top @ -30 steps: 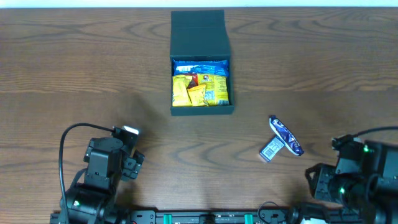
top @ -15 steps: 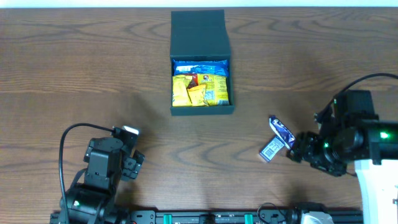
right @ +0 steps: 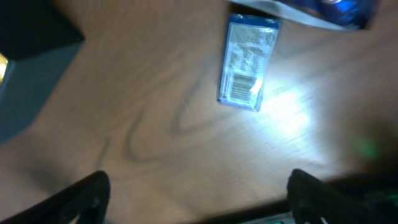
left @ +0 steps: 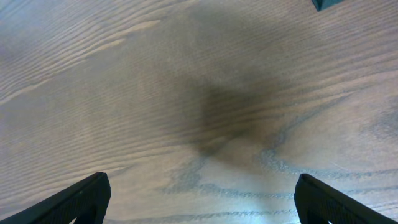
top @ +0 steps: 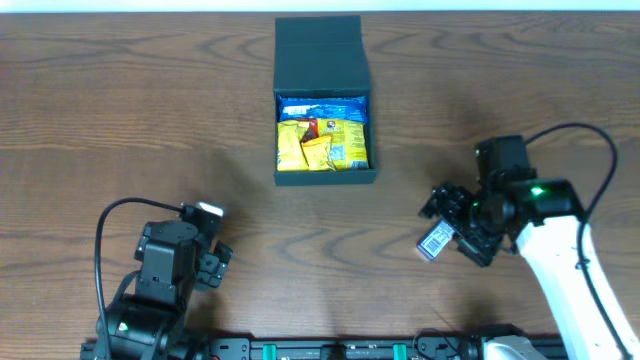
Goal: Pack container
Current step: 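Withdraw the right gripper toward the eclipse mints tin, then grasp the blue eclipse mints tin with the right gripper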
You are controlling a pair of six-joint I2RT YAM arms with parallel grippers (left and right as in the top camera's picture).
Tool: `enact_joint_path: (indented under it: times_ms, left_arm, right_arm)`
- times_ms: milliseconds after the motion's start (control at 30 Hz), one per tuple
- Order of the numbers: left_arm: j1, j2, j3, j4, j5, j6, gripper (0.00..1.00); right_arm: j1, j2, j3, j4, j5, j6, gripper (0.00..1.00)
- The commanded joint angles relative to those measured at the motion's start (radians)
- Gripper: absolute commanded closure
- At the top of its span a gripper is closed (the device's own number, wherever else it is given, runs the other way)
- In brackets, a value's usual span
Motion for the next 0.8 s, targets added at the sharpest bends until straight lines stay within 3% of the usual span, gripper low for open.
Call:
enact_joint_path:
  times_ms: [0,233,500,767]
  left_arm:
    - [0.007,-0.002,0.0,-0.001,-0.014,0.011,0.05]
    - [0.007,-0.002,0.0,-0.001,-0.014,0.011,0.05]
    - [0.007,-0.002,0.0,-0.001,-0.014,0.011,0.05]
    - [0.007,-0.002,0.0,-0.001,-0.014,0.011,0.05]
  right_arm:
    - [0.01,-0.006,-0.079,0.073,-0.006,0.065,0.14]
    - [-0.031,-0.004,-0.232,0.299,-0.023,-0.039,0.17]
    - [-0.137,0.007,-0.267,0.3,-0.002,-0.021,0.21]
    - [-0.096,0.083,-0.27,0.305,0.0,-0.021,0.21]
